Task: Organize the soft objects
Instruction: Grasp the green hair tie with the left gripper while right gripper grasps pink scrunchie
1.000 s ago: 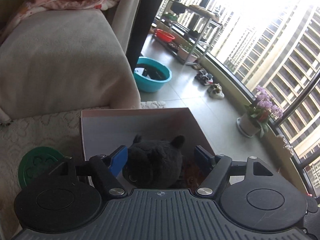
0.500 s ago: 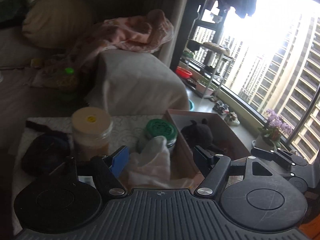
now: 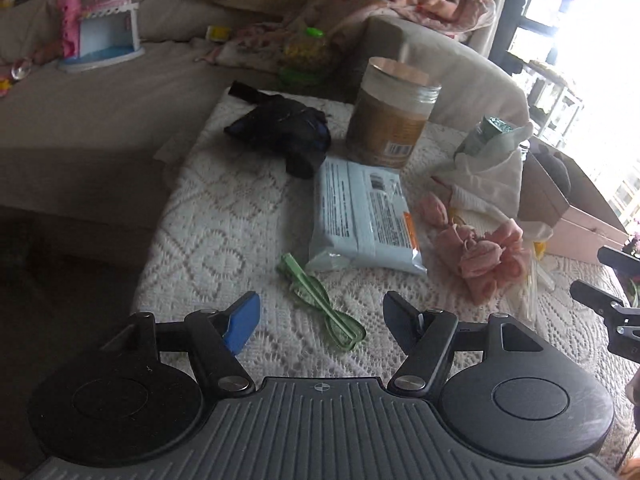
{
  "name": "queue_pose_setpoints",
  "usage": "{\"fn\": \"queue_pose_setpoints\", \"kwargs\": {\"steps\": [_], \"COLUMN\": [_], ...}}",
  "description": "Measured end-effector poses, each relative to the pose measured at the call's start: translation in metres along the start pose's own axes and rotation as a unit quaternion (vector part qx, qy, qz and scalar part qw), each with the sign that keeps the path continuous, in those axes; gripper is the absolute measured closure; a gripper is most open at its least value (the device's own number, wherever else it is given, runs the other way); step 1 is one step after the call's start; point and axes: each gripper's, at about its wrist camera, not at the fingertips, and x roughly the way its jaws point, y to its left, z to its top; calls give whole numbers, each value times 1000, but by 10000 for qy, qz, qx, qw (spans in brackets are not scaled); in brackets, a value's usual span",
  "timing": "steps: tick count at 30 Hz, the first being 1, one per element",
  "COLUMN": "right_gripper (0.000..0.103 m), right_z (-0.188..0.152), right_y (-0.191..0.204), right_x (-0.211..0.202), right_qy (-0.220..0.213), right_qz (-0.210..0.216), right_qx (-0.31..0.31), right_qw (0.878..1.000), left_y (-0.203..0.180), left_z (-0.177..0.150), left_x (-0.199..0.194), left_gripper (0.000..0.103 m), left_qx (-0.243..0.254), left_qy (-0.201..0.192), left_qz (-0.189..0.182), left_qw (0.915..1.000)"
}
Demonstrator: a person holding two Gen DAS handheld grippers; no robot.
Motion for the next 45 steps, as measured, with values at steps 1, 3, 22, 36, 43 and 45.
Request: {"fn": "queue_pose_setpoints", "kwargs": {"steps": [1,3,22,36,43,45], "right_gripper": [33,33,33,33,33,33], "right_z": [-1,-4,-24,-27,-27,-27], "right_y": [1,5,-3,-12,-16,-17], "right_x": [0,1,14,19,21,21], "right_qy": [-11,5,422,585,614,617], "right_qz": [-19,-24,256,370,399,405], "right_qx": [-35,-69,381,743,860,869], "right_qw": [10000,10000,9981,9948,9936,9935], "left_y": [1,-3,-37,-16,-65,-71], "left_z": [-2,-1,-5,1,-27,-27], "left_x": [2,6,15,21,8,5], "left_gripper": [31,34,77,80,80,80], "left_qx": [6,79,605,-141,1227,1431], "left_qy": [-82,-194,-360,-94,341,182], "left_qz": [27,118,-54,-1162,-1675,-1383], "left_qw": [10000,9997,9975,9931,9776,9798]}}
